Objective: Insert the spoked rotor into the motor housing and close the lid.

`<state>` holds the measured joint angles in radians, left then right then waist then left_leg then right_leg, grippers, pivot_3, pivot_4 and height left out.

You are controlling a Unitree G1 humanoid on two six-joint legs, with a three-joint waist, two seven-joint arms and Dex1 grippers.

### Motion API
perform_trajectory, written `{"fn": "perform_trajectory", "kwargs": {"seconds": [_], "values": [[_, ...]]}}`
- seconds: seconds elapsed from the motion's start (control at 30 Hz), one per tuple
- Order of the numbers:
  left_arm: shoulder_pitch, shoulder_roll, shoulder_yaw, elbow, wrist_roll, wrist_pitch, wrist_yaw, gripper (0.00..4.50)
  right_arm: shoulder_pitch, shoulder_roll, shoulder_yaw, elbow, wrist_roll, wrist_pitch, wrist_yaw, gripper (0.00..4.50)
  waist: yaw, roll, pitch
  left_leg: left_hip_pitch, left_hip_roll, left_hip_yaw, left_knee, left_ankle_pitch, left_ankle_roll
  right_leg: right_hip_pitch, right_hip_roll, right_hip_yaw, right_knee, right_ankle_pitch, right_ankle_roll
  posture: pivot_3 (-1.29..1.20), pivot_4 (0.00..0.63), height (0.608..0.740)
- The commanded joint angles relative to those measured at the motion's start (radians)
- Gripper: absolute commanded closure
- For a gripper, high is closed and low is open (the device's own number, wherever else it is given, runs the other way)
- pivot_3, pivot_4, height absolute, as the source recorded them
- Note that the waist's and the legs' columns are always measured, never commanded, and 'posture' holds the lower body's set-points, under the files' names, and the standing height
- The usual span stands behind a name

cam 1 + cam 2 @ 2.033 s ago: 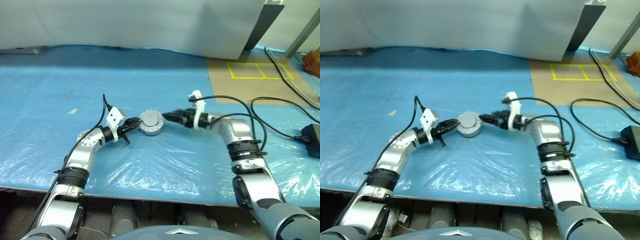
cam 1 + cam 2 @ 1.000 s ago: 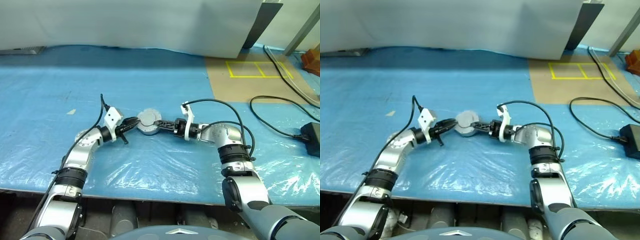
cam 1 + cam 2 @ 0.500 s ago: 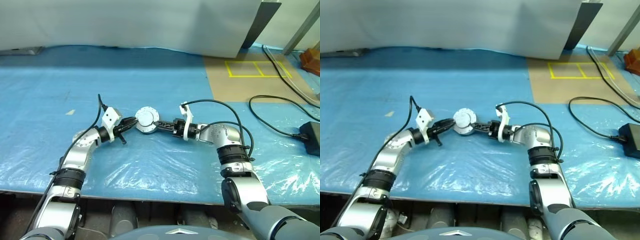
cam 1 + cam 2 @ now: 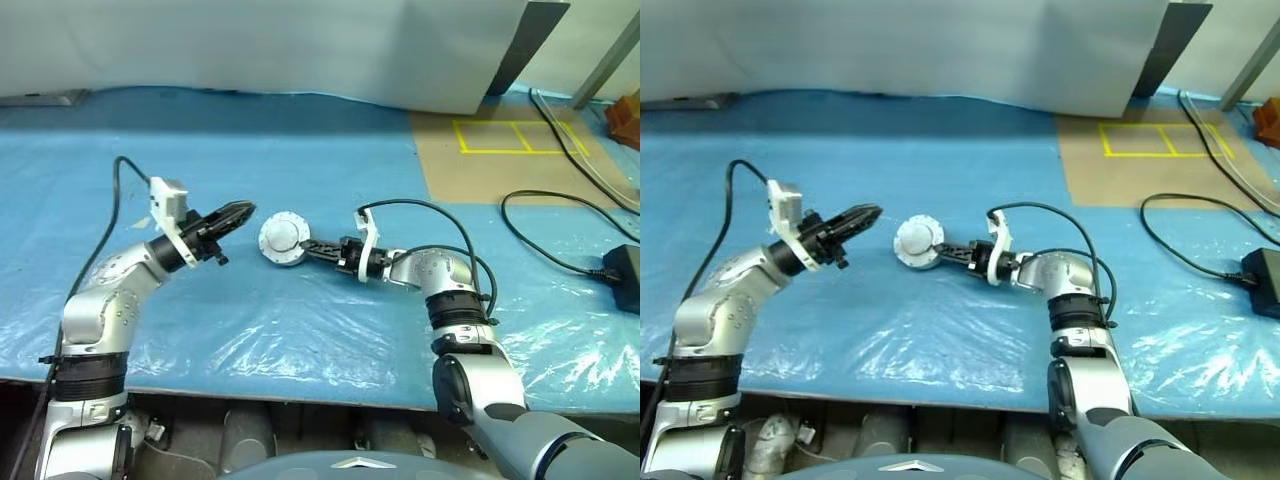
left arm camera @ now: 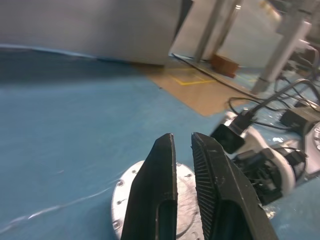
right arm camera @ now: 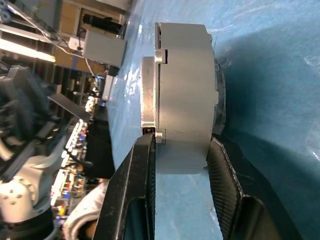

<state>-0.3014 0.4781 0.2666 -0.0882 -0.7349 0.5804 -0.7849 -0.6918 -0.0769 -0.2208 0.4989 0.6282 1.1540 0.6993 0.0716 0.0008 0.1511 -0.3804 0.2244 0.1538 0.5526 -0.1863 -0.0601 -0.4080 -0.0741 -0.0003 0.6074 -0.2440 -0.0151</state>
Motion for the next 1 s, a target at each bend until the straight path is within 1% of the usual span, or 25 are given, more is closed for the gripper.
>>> {"fn": "perform_trajectory", "kwargs": {"seconds": [0.03, 0.07, 0.1, 0.13, 0.2, 0.27, 0.3, 0.43, 0.47, 0.57, 0.63, 0.8, 1.0], "values": [[0.032, -0.009, 0.103, -0.004, -0.093, 0.038, 0.044, 3.91, -0.082, 0.029, -0.076, -0.133, 0.163, 0.084, 0.023, 3.40, -0.001, 0.000, 0.002, -0.001, 0.000, 0.000, 0.000, 0.000, 0.000, 0.000, 0.000, 0.000, 0.000, 0.000, 0.000, 0.00, 0.150, 0.740], [0.038, -0.019, 0.120, 0.008, -0.092, 0.034, 0.068, 3.91, -0.094, 0.033, -0.087, -0.146, 0.182, 0.097, 0.018, 3.40, -0.001, 0.000, 0.003, -0.002, 0.000, 0.000, 0.000, 0.000, 0.000, -0.001, 0.000, 0.000, -0.001, 0.000, 0.000, 0.00, 0.150, 0.740], [0.042, -0.028, 0.138, 0.021, -0.100, 0.035, 0.088, 3.51, -0.104, 0.036, -0.095, -0.156, 0.196, 0.105, 0.012, 3.40, -0.001, 0.000, 0.003, -0.002, 0.000, 0.000, 0.000, 0.000, 0.000, -0.002, 0.000, 0.000, -0.001, 0.000, 0.000, 0.00, 0.150, 0.740], [0.045, -0.040, 0.161, 0.028, -0.128, 0.047, 0.102, 3.28, -0.116, 0.038, -0.106, -0.158, 0.208, 0.113, 0.003, 3.40, 0.000, 0.000, 0.004, -0.003, 0.000, 0.000, 0.000, 0.000, 0.000, -0.003, 0.001, 0.000, -0.001, 0.000, 0.000, 0.00, 0.150, 0.740], [0.052, -0.064, 0.200, 0.018, -0.200, 0.078, 0.126, 2.62, -0.129, 0.040, -0.116, -0.157, 0.219, 0.113, -0.009, 3.40, 0.001, -0.001, 0.004, -0.004, 0.000, -0.001, 0.000, 0.000, 0.000, -0.003, 0.001, -0.001, -0.001, 0.000, 0.000, 0.00, 0.150, 0.740], [0.068, -0.102, 0.239, -0.014, -0.331, 0.138, 0.160, 1.89, -0.140, 0.046, -0.123, -0.153, 0.228, 0.106, -0.020, 3.40, 0.004, -0.002, 0.004, -0.004, 0.000, -0.001, 0.000, 0.000, 0.000, -0.003, 0.001, -0.001, -0.001, 0.000, 0.000, 0.00, 0.150, 0.740], [0.075, -0.114, 0.252, -0.025, -0.385, 0.165, 0.170, 1.64, -0.144, 0.048, -0.126, -0.152, 0.232, 0.104, -0.024, 3.40, 0.006, -0.002, 0.004, -0.004, 0.000, -0.001, 0.000, 0.000, 0.000, -0.003, 0.001, -0.001, -0.001, 0.000, 0.000, 0.00, 0.150, 0.740], [0.123, -0.159, 0.272, -0.075, -0.592, 0.246, 0.206, 0.23, -0.159, 0.065, -0.136, -0.165, 0.264, 0.115, -0.042, 3.40, 0.012, -0.004, 0.005, -0.005, 0.000, -0.002, 0.001, 0.000, -0.001, -0.003, 0.001, -0.001, -0.001, 0.000, 0.000, 0.00, 0.150, 0.740], [0.135, -0.166, 0.262, -0.093, -0.620, 0.258, 0.209, 0.04, -0.161, 0.066, -0.133, -0.175, 0.273, 0.124, -0.040, 3.40, 0.014, -0.004, 0.006, -0.005, 0.000, -0.002, 0.002, 0.000, -0.001, -0.003, 0.001, -0.001, 0.000, 0.000, 0.000, 0.00, 0.150, 0.740], [0.153, -0.180, 0.233, -0.128, -0.668, 0.272, 0.237, 0.04, -0.160, 0.065, -0.124, -0.191, 0.287, 0.141, -0.043, 3.40, 0.023, -0.005, 0.006, -0.005, 0.000, -0.002, 0.002, 0.000, -0.001, -0.003, 0.001, -0.001, 0.000, 0.000, 0.001, 0.00, 0.150, 0.740], [0.144, -0.188, 0.219, -0.116, -0.668, 0.264, 0.259, 0.04, -0.159, 0.063, -0.123, -0.196, 0.293, 0.148, -0.048, 3.40, 0.025, -0.005, 0.006, -0.005, 0.001, -0.002, 0.002, 0.000, -0.001, -0.003, 0.001, -0.001, 0.000, 0.000, 0.001, 0.00, 0.150, 0.740], [0.097, -0.226, 0.173, -0.039, -0.624, 0.231, 0.270, 0.04, -0.147, 0.055, -0.103, -0.216, 0.295, 0.161, -0.049, 3.40, 0.025, -0.005, 0.006, -0.005, 0.000, -0.002, 0.004, 0.000, -0.001, -0.001, 0.001, -0.001, 0.000, 0.001, 0.002, 0.00, 0.150, 0.740], [0.056, -0.237, 0.149, 0.046, -0.569, 0.199, 0.237, 0.04, -0.143, 0.044, -0.101, -0.237, 0.304, 0.172, -0.054, 3.40, 0.025, -0.005, 0.006, -0.004, 0.000, -0.003, 0.006, 0.000, -0.001, -0.001, 0.001, -0.001, 0.001, 0.002, 0.003, 0.00, 0.150, 0.740]]}}
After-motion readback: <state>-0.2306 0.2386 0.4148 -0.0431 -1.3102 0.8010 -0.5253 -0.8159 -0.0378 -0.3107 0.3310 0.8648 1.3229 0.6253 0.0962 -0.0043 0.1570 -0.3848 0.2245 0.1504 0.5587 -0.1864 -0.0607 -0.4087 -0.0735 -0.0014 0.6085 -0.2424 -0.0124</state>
